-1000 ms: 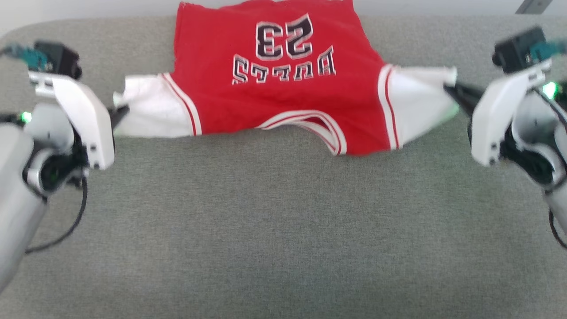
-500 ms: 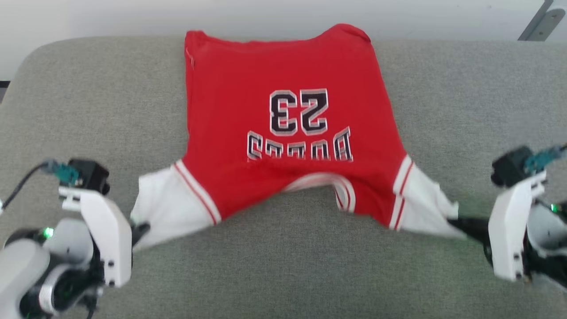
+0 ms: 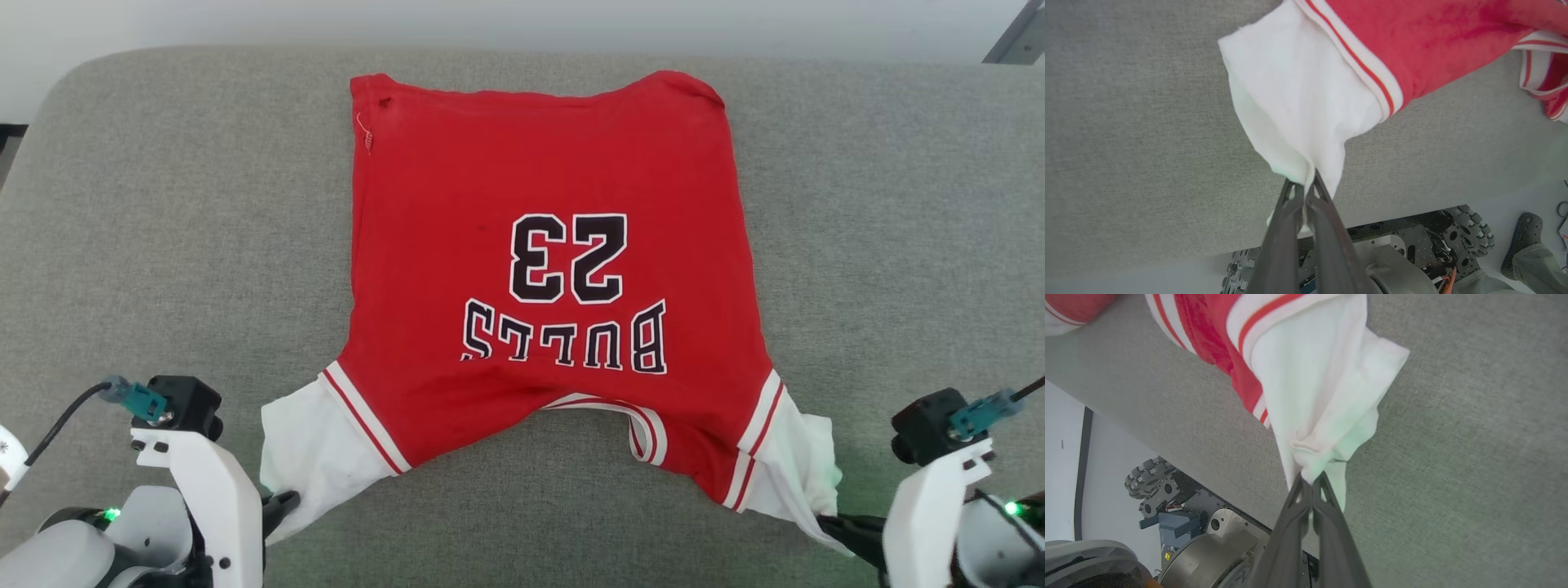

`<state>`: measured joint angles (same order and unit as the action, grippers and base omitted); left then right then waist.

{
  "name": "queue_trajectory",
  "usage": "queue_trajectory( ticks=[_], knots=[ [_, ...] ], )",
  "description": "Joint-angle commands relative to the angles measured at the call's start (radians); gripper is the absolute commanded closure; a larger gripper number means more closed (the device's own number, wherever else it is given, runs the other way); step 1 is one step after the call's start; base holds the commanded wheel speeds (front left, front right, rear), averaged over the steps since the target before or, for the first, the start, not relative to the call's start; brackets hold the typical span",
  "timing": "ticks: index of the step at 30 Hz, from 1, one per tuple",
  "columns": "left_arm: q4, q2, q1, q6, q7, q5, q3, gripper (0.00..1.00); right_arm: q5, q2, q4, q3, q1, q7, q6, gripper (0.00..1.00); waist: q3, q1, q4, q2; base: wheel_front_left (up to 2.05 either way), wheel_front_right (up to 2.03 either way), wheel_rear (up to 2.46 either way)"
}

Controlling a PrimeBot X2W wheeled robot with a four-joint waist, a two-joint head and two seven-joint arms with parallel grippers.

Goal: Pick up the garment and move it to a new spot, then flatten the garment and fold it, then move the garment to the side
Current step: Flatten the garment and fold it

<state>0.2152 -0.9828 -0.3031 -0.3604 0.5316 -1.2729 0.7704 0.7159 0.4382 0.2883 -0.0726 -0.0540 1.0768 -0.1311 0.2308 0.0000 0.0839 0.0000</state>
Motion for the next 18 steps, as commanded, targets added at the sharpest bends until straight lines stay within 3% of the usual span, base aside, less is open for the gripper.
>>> queue_trajectory(
  ticks=[1, 2, 3, 4, 5, 6, 13, 18],
  knots=[
    [-0.009, 0.010, 0.001, 0.007, -0.010, -0.003, -0.005, 1.00, -0.028, -0.007, -0.026, -0.013, 0.000, -0.035, 0.000, 0.89, 0.007, 0.0000, 0.001, 0.0000, 0.00, 0.00, 0.00],
    [-0.013, 0.020, -0.005, 0.012, -0.015, -0.001, -0.005, 1.00, -0.049, -0.006, -0.043, -0.035, 0.006, -0.058, 0.000, 0.74, 0.011, 0.0000, 0.001, 0.0000, 0.00, 0.00, 0.00],
    [-0.018, 0.030, -0.012, 0.020, -0.021, 0.000, -0.005, 1.00, -0.067, -0.002, -0.063, -0.049, 0.015, -0.084, 0.000, 0.52, 0.015, 0.0000, 0.003, 0.0000, 0.00, 0.00, 0.00],
    [-0.018, 0.030, -0.012, 0.020, -0.021, 0.000, -0.005, 1.00, -0.067, -0.002, -0.063, -0.049, 0.015, -0.084, 0.000, 0.52, 0.015, 0.0000, 0.003, 0.0000, 0.00, 0.00, 0.00],
    [-0.024, 0.034, -0.017, 0.025, -0.022, 0.003, -0.004, 1.00, -0.083, 0.003, -0.082, -0.060, 0.024, -0.107, 0.000, 0.17, 0.019, 0.0000, 0.003, 0.0000, 0.00, 0.00, 0.00],
    [-0.028, 0.041, -0.024, 0.031, -0.028, 0.011, -0.002, 1.00, -0.097, 0.008, -0.097, -0.069, 0.031, -0.125, 0.000, 0.00, 0.024, 0.0000, 0.005, 0.0000, 0.00, 0.00, 0.00],
    [-0.076, 0.097, -0.059, 0.083, -0.092, 0.040, -0.010, 1.00, -0.111, 0.025, -0.048, -0.068, 0.109, -0.189, 0.000, 0.00, 0.047, 0.0000, 0.008, 0.0000, 0.00, 0.00, 0.00],
    [-0.119, 0.139, -0.085, 0.124, -0.141, 0.072, -0.008, 1.00, -0.119, -0.004, 0.024, -0.018, 0.188, -0.194, 0.000, 0.00, 0.069, 0.0000, 0.011, 0.0000, 0.00, 0.00, 0.00]
  ],
)
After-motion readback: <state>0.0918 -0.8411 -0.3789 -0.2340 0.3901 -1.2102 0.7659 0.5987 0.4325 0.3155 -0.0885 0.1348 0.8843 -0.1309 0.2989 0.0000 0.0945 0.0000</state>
